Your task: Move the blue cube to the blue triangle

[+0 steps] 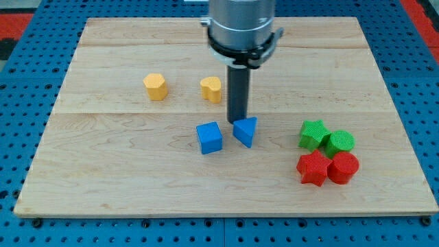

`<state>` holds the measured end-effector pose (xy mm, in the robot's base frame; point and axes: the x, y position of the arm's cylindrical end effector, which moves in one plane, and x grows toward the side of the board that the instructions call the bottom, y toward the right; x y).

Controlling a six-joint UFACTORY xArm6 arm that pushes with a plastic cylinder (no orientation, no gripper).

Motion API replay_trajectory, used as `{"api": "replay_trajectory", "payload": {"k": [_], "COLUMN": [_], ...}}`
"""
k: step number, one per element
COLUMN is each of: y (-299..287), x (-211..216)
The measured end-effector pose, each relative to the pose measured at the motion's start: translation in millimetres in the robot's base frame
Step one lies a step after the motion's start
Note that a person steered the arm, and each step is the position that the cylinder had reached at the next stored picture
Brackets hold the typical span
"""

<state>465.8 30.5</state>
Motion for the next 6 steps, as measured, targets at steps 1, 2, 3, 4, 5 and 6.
{"api": "replay_trajectory", "payload": {"k": [1, 2, 3, 4, 5, 6], "y": [-1.2, 30.4, 14.9, -46.3, -94.9, -41.0], "x": [16.1, 16.7, 16.7, -23.4, 32.9, 50.4]}}
